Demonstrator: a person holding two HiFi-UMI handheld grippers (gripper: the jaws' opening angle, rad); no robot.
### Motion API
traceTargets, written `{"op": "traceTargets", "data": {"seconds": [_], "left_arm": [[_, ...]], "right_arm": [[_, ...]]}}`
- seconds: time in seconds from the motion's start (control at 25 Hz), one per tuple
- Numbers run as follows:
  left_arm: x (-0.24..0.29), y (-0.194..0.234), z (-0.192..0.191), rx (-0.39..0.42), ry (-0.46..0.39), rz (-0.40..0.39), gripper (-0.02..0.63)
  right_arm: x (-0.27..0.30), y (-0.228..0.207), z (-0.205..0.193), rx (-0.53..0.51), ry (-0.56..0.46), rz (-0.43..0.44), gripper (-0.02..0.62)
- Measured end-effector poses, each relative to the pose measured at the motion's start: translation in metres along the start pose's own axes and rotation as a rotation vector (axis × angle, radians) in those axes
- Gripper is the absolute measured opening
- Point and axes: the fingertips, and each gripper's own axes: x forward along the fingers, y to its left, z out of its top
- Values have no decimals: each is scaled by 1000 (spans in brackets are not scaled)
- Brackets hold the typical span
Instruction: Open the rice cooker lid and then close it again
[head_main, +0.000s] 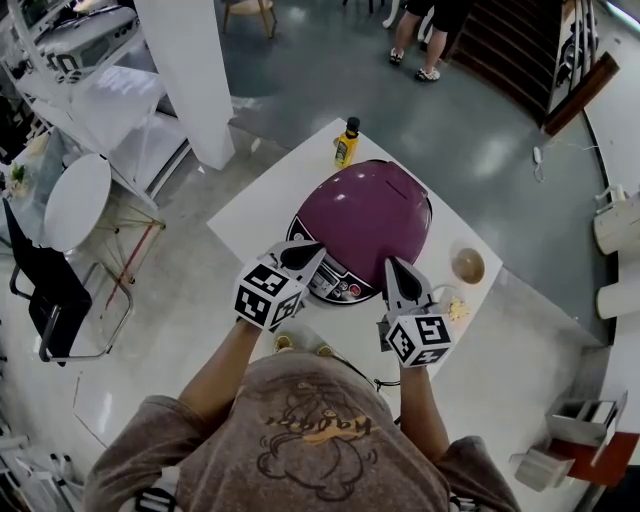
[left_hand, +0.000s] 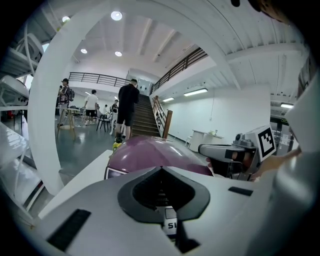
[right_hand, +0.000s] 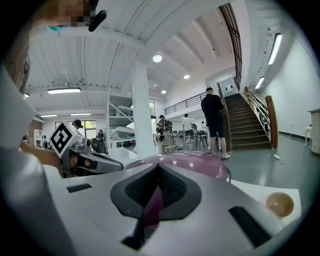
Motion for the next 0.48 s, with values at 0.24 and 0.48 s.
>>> {"op": "traceTargets", "data": {"seconds": [0.24,0.48], "left_arm": [[3,-4,-1,34,58,-22,21],[8,-14,0,43,83,-58,21]], "right_arm": [[0,0,2,-23,8,3,3],[2,1,-3,-27,29,24,3]]}}
